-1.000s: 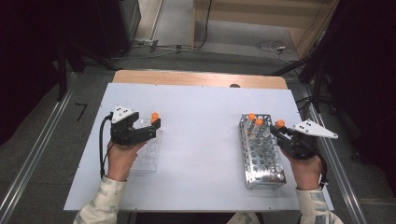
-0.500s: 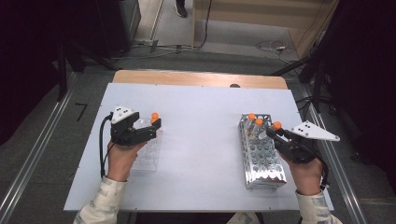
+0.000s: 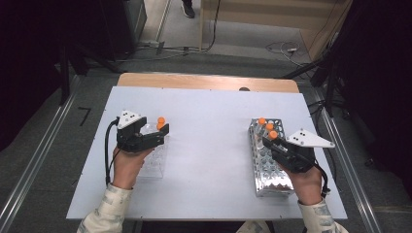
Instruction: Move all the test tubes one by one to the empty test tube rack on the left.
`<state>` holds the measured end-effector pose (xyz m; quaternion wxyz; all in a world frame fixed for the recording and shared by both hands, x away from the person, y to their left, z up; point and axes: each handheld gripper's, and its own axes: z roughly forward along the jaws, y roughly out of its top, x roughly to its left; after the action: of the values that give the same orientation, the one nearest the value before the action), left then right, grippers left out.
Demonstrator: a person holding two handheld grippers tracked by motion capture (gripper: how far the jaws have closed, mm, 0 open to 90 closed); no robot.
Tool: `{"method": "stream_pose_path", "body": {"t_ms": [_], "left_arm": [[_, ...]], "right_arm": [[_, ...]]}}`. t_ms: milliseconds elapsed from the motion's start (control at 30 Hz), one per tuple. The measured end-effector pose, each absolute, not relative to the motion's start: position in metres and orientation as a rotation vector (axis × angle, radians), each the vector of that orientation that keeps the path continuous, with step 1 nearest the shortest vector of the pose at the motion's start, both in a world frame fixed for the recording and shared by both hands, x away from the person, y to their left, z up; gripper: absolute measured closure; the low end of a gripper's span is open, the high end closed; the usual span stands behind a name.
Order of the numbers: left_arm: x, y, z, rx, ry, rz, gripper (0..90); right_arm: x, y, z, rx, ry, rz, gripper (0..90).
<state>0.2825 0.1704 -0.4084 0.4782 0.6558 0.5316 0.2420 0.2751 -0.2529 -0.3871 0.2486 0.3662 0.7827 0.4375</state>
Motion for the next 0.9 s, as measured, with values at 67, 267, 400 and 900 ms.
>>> {"method": "stream_pose_path", "body": {"t_ms": [67,267,400,900], "left_arm": [[0.283,0.17,-0.409,1.602,1.298,0.59,16.3],[0.282,0.169,-0.408,1.605,1.295,0.588,16.4],[0.281,0.167,-0.408,1.612,1.285,0.591,16.4],[0.28,0.157,-0.408,1.632,1.26,0.583,16.4]], "right_arm": [[0.275,-0.25,-0.388,1.0,2.14,1.192,71.1],[0.275,-0.24,-0.393,0.983,2.172,1.195,71.1],[0.275,-0.233,-0.397,0.972,2.198,1.191,71.1],[0.277,-0.204,-0.412,0.911,2.281,1.169,71.0]]}}
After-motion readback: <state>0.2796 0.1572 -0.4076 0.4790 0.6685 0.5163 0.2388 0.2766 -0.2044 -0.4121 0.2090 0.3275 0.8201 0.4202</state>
